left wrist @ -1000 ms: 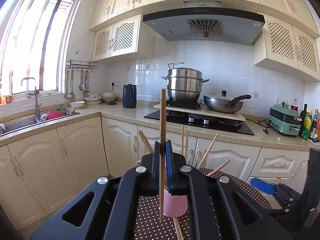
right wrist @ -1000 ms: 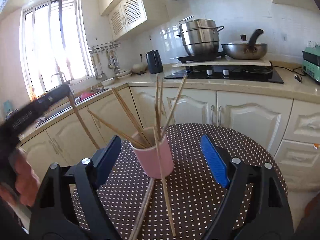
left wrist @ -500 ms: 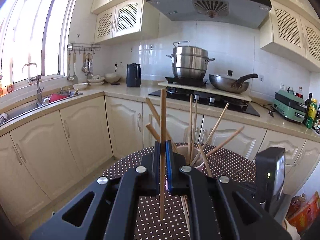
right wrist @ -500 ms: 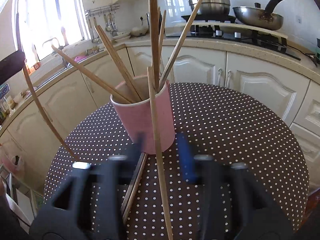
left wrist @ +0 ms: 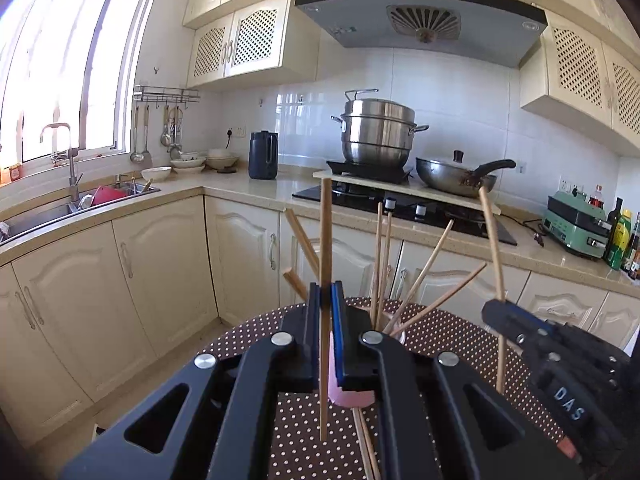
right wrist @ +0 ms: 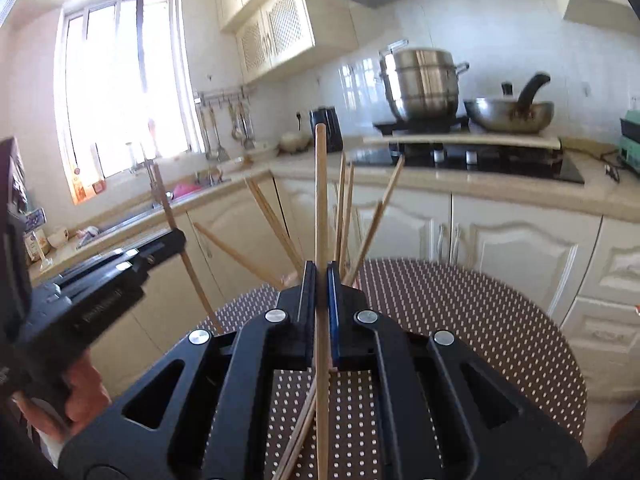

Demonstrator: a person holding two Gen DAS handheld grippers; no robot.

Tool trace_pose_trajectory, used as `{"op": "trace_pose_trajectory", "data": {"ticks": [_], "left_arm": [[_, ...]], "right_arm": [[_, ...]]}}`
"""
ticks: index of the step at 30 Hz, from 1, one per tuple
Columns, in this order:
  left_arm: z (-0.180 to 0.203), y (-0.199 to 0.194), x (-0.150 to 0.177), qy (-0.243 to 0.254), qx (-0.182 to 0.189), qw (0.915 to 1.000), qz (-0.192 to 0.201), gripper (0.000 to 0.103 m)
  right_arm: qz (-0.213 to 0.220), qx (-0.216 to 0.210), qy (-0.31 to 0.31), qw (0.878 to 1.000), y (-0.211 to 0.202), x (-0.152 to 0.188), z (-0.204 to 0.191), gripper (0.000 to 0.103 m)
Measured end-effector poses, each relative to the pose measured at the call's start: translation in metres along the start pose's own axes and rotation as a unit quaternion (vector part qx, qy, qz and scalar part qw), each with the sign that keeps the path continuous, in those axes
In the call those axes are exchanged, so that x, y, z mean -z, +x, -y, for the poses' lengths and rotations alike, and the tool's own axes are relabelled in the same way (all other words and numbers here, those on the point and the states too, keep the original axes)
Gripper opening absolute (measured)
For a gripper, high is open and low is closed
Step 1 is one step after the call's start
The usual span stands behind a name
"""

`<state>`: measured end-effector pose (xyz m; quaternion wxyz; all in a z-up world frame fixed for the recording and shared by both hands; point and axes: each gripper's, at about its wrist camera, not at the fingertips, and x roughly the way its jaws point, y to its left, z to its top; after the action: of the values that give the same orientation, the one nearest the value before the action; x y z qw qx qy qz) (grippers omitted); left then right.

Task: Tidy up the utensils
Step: 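Lower the chopsticks into the pink cup and open both tools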

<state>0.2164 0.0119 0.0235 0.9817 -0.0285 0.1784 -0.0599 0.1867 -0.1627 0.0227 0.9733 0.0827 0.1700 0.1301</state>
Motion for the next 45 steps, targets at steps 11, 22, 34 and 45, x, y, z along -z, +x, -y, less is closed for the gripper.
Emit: {"op": "trace_pose_trajectory", "data": {"ticks": [11,22,34,45], "left_arm": [[0.009,0.01,-0.041,-0.021,0.016,0.9992,0.032,0.007],[0.009,0.034,-0.071,-0.047,0.021,0.9981,0.033,0.006],[0.009,0.072,-0.077,-0.043,0.012,0.999,0.01,0.007],[0.007,0.084,-0.055,-0.014,0.014,0.9997,-0.013,0.008]], "right_arm": [[0.124,0.045,0.048,0.99,0.015,-0.035,0.006,0.006],[0.177,0.052,0.076,0.98,0.058,-0.046,0.023,0.006],[0.193,0.033,0.014,0.98,0.087,-0.033,0.012,0.006],[0.216,0.01,0.004,0.976,0.083,-0.024,0.008,0.007]]}}
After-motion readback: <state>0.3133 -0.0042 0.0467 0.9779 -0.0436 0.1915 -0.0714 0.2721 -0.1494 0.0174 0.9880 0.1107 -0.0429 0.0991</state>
